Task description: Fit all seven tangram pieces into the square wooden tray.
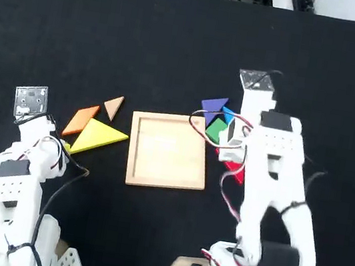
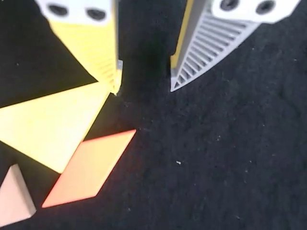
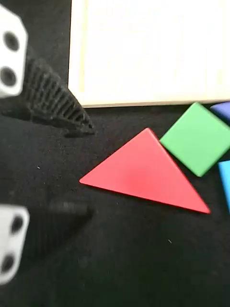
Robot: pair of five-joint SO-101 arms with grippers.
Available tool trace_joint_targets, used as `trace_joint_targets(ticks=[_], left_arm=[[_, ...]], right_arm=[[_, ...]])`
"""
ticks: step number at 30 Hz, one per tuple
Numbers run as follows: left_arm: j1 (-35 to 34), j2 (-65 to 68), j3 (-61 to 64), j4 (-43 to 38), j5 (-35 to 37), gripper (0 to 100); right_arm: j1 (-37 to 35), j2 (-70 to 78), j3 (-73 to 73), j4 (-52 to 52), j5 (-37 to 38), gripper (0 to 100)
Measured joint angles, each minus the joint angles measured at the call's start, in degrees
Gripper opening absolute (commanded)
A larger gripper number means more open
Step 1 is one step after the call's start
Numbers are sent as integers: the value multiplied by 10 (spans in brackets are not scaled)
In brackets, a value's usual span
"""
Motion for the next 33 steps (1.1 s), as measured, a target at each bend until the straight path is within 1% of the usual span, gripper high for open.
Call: trace_joint_targets(ticks=[6, 11, 14, 18, 28, 33], left_arm=[[0, 0, 0, 0, 0, 178], [0, 0, 0, 0, 0, 178], [0, 0, 0, 0, 0, 178], [0, 0, 0, 0, 0, 178], [0, 0, 0, 0, 0, 178], [0, 0, 0, 0, 0, 178]], right_arm=[[-28, 26, -4, -13, 0, 397], [-50, 45, -4, -70, -4, 397], [-48, 81, -4, -108, -22, 397], [-48, 135, -4, -138, -29, 397], [-40, 201, -5, -160, -31, 396], [-40, 210, -21, -166, -31, 394]])
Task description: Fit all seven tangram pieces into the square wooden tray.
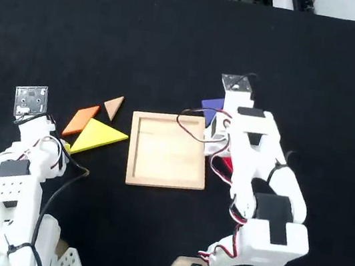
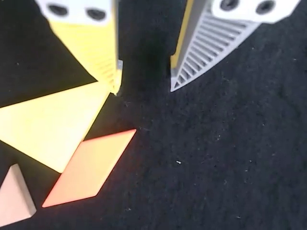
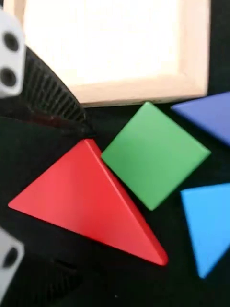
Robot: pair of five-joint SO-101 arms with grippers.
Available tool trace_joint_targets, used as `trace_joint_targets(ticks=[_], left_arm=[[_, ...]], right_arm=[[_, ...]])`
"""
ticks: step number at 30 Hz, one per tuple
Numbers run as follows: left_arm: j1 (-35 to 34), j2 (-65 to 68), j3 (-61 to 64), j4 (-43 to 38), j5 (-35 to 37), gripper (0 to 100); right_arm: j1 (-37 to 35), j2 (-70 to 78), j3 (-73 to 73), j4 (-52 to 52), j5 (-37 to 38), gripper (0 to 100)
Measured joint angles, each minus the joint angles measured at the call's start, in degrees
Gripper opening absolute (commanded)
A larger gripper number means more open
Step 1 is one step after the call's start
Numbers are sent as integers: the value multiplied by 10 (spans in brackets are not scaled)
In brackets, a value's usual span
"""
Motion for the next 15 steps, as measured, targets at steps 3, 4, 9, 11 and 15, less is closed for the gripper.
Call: trace_joint_targets(ticks=[3, 4, 9, 11, 15], left_arm=[[0, 0, 0, 0, 0, 178], [0, 0, 0, 0, 0, 178], [0, 0, 0, 0, 0, 178], [0, 0, 0, 0, 0, 178], [0, 0, 0, 0, 0, 178]], right_arm=[[0, 0, -7, -2, 0, 393], [0, 0, -7, -2, 0, 393], [0, 0, -7, -2, 0, 393], [0, 0, -7, -2, 0, 391], [0, 0, -7, -2, 0, 254]])
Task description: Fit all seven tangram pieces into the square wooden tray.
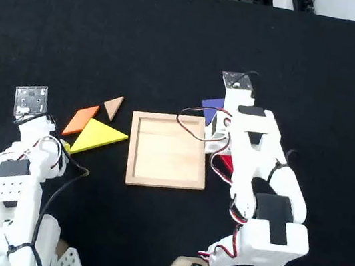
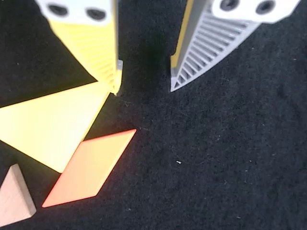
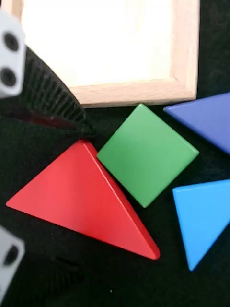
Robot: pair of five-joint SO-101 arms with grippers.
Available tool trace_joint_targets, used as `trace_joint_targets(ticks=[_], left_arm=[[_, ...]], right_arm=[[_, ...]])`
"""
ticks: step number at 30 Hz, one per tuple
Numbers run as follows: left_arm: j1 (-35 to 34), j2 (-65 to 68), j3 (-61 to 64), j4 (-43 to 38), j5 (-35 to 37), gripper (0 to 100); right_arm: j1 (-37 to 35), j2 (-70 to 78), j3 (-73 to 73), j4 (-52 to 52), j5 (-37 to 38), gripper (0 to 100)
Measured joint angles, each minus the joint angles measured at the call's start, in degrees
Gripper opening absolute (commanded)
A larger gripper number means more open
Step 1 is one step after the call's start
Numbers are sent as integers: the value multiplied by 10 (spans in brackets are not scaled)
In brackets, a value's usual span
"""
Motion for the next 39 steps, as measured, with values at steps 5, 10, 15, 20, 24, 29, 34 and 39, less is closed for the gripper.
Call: trace_joint_targets(ticks=[5, 10, 15, 20, 24, 29, 34, 39], left_arm=[[0, 0, 0, 0, 0, 178], [0, 0, 0, 0, 0, 178], [0, 0, 0, 0, 0, 178], [0, 0, 0, 0, 0, 178], [0, 0, 0, 0, 0, 178], [0, 0, 0, -2, 0, 178], [0, 0, 0, -2, 0, 177], [0, 0, 0, -2, 0, 176]], right_arm=[[1, 11, 0, 0, 0, 175], [2, 11, -1, 0, 0, 174], [5, 11, -1, 0, 0, 173], [4, -36, 0, 42, 0, 172], [4, -138, 0, 80, 18, 170], [-26, -265, -3, 143, 115, 170], [-77, -287, -44, 209, 115, 170], [-125, -265, -80, 240, 64, 170]])
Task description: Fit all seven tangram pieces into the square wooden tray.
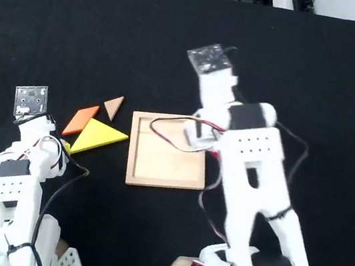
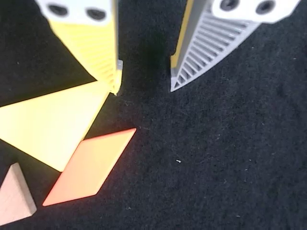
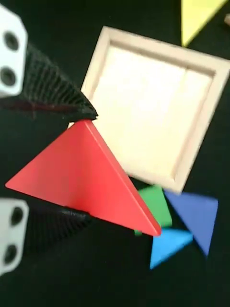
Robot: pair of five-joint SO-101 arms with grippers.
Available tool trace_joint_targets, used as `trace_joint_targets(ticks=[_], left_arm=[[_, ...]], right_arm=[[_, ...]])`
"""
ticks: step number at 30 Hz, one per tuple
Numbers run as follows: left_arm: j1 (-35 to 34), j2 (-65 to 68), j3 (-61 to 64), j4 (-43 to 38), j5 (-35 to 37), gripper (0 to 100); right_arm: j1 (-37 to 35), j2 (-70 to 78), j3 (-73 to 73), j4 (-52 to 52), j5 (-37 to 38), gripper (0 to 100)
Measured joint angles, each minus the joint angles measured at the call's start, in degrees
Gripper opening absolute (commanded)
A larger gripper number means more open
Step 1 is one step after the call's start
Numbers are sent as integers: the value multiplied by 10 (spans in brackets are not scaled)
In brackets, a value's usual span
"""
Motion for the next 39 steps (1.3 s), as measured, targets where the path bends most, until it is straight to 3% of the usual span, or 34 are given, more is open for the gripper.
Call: trace_joint_targets(ticks=[5, 9, 13, 18, 22, 31, 39], left_arm=[[0, 0, 0, 0, 0, 176], [0, 0, 0, 0, 0, 176], [0, 0, 0, 0, 0, 175], [0, -4, 15, -26, 0, 174], [0, -4, 19, -38, 0, 174], [11, -4, 23, -38, 0, 174], [14, -5, 23, -38, 0, 174]], right_arm=[[-82, 70, 0, 4, 0, 170], [-142, 123, 0, -2, 111, 170], [-156, 152, 0, -33, 229, 170], [-156, 155, -3, -89, 251, 170], [-156, 160, -15, -113, 157, 170], [-129, 160, -17, -124, -249, 171], [-131, 160, 13, -135, -346, 165]])
